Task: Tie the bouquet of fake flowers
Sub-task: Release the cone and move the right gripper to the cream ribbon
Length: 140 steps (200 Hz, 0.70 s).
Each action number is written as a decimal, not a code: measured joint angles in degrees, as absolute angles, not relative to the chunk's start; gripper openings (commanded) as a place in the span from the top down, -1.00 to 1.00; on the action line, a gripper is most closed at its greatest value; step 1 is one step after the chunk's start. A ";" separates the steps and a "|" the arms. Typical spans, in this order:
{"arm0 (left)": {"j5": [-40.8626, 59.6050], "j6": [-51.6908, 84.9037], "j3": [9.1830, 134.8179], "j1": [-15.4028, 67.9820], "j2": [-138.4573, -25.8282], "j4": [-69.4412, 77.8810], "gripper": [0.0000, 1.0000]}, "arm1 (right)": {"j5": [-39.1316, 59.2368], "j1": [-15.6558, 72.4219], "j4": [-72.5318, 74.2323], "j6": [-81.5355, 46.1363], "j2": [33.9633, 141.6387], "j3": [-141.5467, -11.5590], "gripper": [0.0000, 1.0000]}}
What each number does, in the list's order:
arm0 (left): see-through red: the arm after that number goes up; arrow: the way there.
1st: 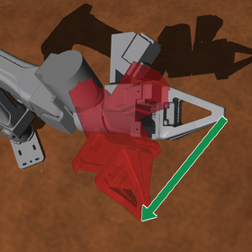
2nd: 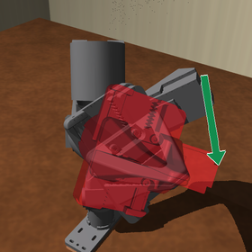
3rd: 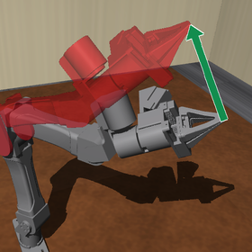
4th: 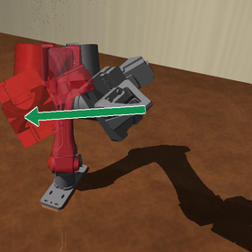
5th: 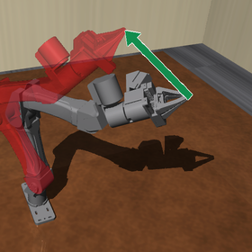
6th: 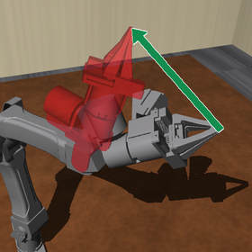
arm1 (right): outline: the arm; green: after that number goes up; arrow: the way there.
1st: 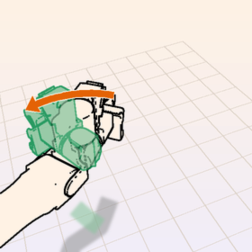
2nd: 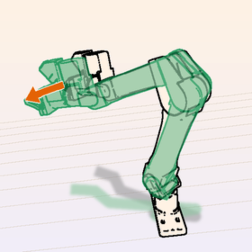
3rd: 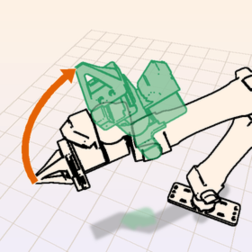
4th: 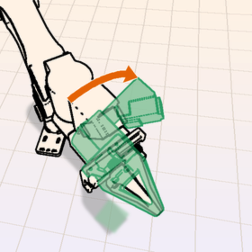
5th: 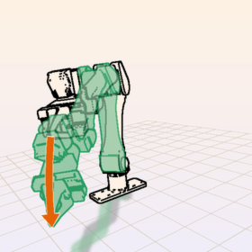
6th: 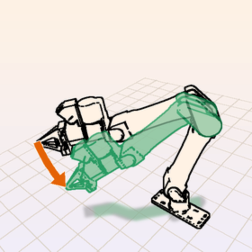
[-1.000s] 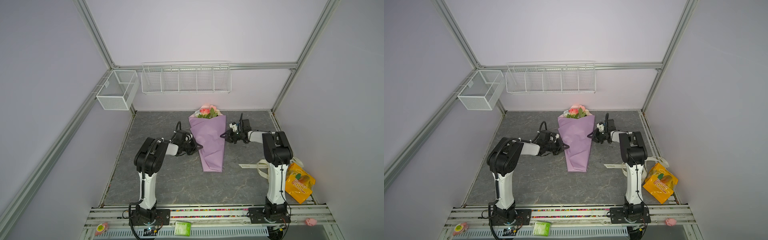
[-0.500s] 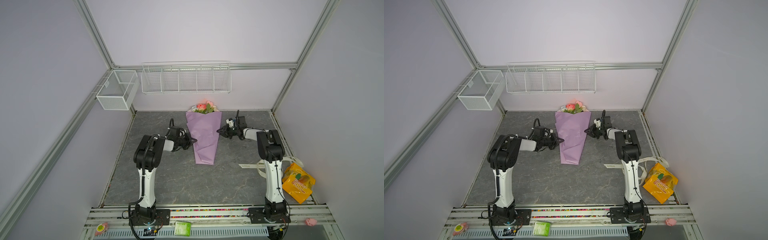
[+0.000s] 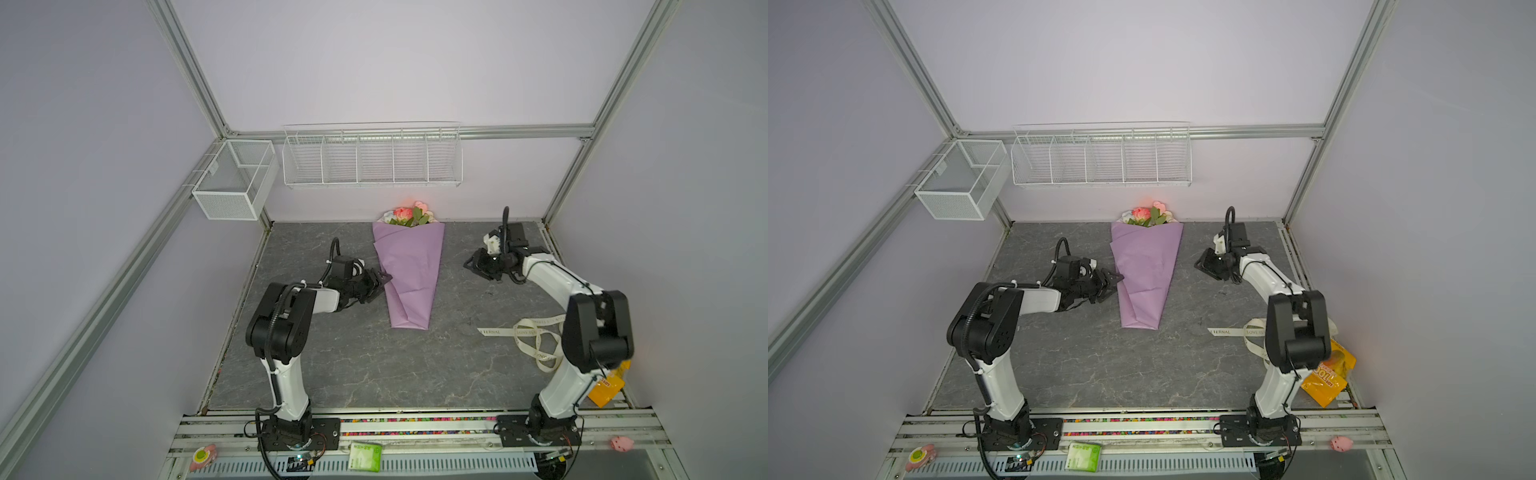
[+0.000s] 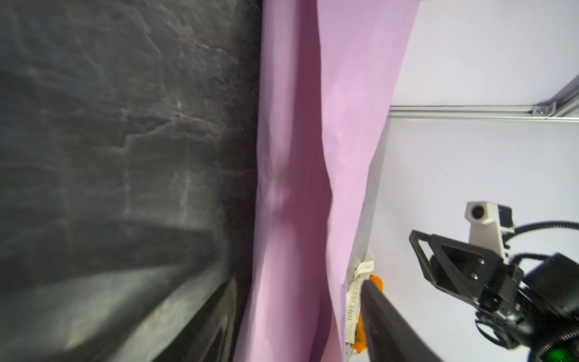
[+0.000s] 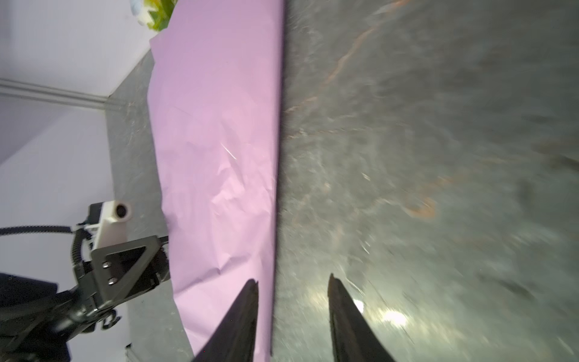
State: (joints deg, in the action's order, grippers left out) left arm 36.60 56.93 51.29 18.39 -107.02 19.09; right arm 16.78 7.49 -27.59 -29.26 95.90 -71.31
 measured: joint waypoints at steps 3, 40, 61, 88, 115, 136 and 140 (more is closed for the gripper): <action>36.36 56.66 50.65 18.39 -106.02 18.81 -0.33 | 14.90 7.20 -28.58 -29.30 93.76 -70.02 0.17; 31.92 52.56 43.05 18.37 -92.23 13.26 -0.33 | 1.65 4.10 -37.39 -29.45 75.83 -55.05 0.04; 29.85 50.22 39.53 18.37 -84.44 9.89 -0.33 | -0.91 1.13 -40.77 -29.71 69.17 -47.44 -0.01; 28.93 47.46 37.65 18.37 -78.22 4.82 -0.33 | -0.51 -0.60 -43.40 -29.12 68.31 -44.23 -0.02; 28.25 45.17 37.06 18.37 -72.90 -0.27 -0.34 | 1.04 -0.10 -43.51 -27.22 71.72 -44.23 0.02; 27.18 43.62 36.73 18.37 -68.16 -3.64 -0.35 | 0.91 2.17 -43.68 -26.04 73.97 -44.38 0.02; 26.87 43.33 36.49 18.37 -67.18 -4.21 -0.35 | 0.75 2.55 -43.83 -25.91 74.26 -44.51 0.01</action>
